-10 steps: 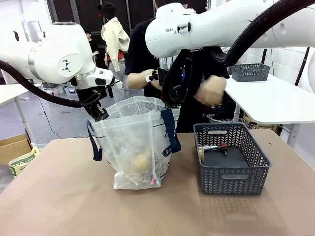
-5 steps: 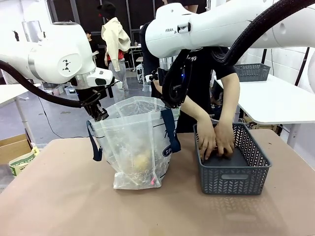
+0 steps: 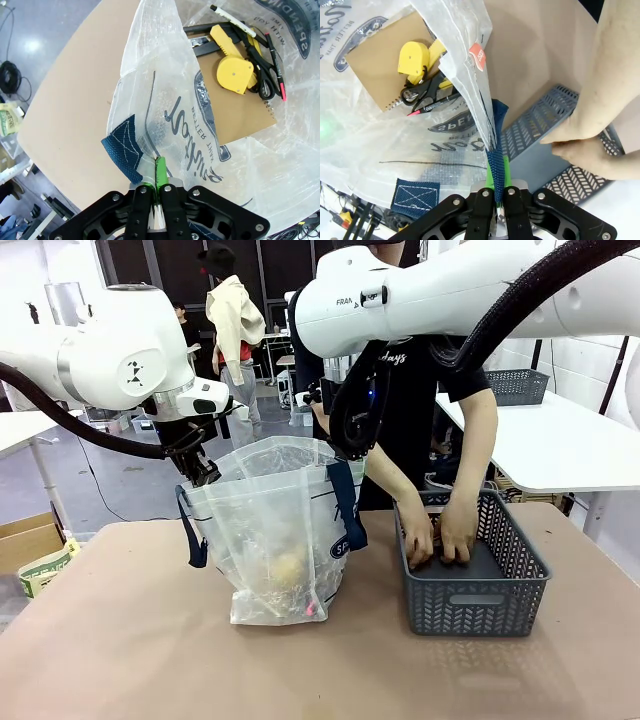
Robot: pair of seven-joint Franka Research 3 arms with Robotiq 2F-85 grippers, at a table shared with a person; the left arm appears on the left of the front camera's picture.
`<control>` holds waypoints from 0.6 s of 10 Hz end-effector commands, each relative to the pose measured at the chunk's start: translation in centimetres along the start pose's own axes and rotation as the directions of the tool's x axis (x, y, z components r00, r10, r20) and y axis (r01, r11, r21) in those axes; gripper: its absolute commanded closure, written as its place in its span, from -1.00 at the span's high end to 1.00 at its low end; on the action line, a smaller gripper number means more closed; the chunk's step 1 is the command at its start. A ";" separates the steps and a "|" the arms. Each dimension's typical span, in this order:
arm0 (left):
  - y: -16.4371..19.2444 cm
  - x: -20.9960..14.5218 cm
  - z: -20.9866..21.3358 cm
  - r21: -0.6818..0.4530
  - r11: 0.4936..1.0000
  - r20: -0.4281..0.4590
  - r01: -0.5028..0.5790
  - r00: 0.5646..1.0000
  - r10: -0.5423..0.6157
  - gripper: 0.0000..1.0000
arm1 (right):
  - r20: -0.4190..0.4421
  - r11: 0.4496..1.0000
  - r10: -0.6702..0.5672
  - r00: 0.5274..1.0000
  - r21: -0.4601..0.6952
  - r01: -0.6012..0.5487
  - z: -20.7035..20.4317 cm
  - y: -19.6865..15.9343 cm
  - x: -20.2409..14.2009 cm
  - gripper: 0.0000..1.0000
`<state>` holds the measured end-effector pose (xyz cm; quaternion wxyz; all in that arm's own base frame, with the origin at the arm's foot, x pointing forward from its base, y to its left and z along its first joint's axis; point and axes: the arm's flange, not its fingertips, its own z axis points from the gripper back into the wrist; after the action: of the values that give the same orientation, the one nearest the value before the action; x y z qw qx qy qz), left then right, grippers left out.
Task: Transfer purchased items from the store into the shopping bag.
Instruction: Move the Reusable shopping bag to the right side of the table.
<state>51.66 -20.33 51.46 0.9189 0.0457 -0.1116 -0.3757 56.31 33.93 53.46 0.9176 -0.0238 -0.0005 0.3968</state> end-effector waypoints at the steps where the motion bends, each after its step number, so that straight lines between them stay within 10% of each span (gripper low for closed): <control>1: 0.1 0.0 0.1 0.004 1.000 0.003 -0.012 1.000 0.012 -1.00 | 0.000 1.000 -0.006 1.000 0.001 0.006 0.0 -0.1 -0.1 -1.00; 6: 0.1 0.0 0.1 0.004 1.000 0.003 -0.012 1.000 0.012 -1.00 | 0.000 1.000 -0.006 1.000 0.001 0.006 0.0 -0.1 -0.1 -1.00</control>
<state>51.66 -20.33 51.45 0.9189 0.0457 -0.1116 -0.3757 56.31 33.93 53.46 0.9176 -0.0238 -0.0005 0.3968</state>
